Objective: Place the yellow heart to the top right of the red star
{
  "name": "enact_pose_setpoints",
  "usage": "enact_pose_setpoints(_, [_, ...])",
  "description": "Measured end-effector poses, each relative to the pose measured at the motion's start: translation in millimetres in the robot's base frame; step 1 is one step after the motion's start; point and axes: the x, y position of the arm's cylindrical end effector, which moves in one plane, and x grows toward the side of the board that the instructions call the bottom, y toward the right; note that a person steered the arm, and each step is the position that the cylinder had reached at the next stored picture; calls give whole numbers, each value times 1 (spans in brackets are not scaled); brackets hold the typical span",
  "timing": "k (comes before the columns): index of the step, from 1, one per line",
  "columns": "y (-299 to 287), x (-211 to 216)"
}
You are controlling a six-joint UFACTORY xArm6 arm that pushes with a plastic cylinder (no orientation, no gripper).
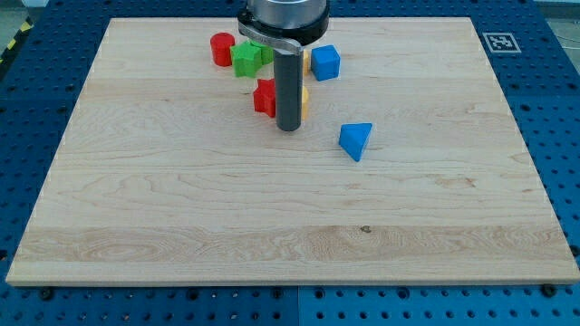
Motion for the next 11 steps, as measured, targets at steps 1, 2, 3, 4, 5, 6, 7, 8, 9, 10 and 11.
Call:
enact_pose_setpoints(1, [0, 0])
enact_pose_setpoints(2, [3, 14])
enact_pose_setpoints(3, [15, 17])
enact_pose_setpoints(4, [24, 11])
enact_pose_setpoints(5, [30, 3])
enact_pose_setpoints(6, [30, 0])
enact_pose_setpoints(7, [30, -7])
enact_pose_setpoints(8, [30, -16])
enact_pose_setpoints(9, [30, -27])
enact_pose_setpoints(10, [30, -32])
enact_pose_setpoints(11, [30, -38])
